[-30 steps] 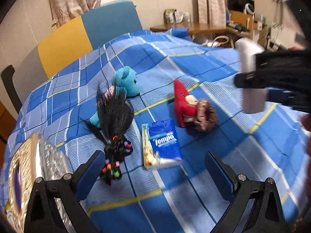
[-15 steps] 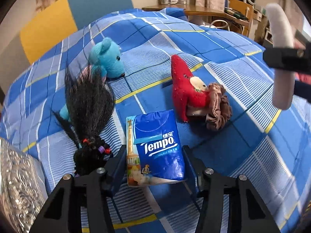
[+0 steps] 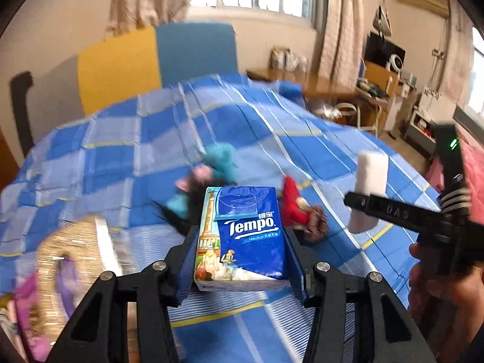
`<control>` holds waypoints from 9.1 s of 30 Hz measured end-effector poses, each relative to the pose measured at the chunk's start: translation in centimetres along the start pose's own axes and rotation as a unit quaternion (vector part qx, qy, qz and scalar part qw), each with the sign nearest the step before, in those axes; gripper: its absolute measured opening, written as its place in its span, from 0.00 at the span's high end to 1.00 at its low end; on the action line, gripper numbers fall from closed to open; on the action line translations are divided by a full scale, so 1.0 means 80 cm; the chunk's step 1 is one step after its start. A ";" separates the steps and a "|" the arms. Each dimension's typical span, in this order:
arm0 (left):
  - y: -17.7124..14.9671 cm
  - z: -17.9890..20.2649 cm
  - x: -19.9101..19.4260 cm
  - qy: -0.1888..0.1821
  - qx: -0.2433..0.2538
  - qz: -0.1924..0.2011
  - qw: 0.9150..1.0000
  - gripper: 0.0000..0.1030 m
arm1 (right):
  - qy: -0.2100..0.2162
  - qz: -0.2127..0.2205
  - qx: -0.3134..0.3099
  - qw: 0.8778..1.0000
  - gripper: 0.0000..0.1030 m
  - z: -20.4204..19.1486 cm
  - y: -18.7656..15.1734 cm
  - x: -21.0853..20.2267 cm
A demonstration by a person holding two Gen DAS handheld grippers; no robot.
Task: Organize soft objects
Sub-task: 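Grasp the white sponge with the right gripper while the left gripper grasps the Tempo tissue pack, then carry the Tempo tissue pack to the gold tray and release it with the left gripper, then lower the white sponge into the gold tray and open the right gripper, then grasp the red sock and scrunchie with the right gripper while the left gripper grasps the black-haired doll, then carry the black-haired doll to the gold tray and release it with the left gripper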
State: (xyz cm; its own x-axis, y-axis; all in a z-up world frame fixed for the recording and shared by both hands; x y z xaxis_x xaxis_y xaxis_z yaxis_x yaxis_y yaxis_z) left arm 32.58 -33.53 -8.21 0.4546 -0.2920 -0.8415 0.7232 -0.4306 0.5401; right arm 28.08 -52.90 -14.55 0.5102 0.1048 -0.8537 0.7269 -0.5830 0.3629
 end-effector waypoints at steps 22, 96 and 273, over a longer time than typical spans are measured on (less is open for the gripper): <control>-0.142 -0.303 -0.109 0.105 -0.168 0.010 0.980 0.49 | -0.016 0.027 -0.157 0.987 0.42 -0.087 -0.029 0.002; -0.506 -0.546 -0.232 0.221 -0.402 0.018 0.888 0.11 | 0.149 -0.199 -0.511 0.823 0.42 -0.594 -0.511 0.058; -0.201 -0.367 -0.167 0.079 -0.253 -0.011 0.964 0.61 | -0.049 -0.057 -0.110 0.991 0.58 -0.056 0.013 0.073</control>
State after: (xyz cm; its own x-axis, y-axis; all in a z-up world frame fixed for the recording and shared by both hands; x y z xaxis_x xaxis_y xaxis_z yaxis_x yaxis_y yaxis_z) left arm 30.16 2.37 -6.12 0.4814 -0.1358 -0.8659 0.8762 0.0494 0.4794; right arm 33.87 -49.30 -17.53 0.3798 0.0751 -0.9220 0.8653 -0.3814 0.3254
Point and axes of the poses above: each gripper's, at about its wrist camera, not at the fingertips, and x roughly the way its jaws point, z to its right, y to its top, the point moved 8 cm from there along x, roughly the way its jaws point, and after that the axes turned 15 degrees about -z, right-handed, at the moved point
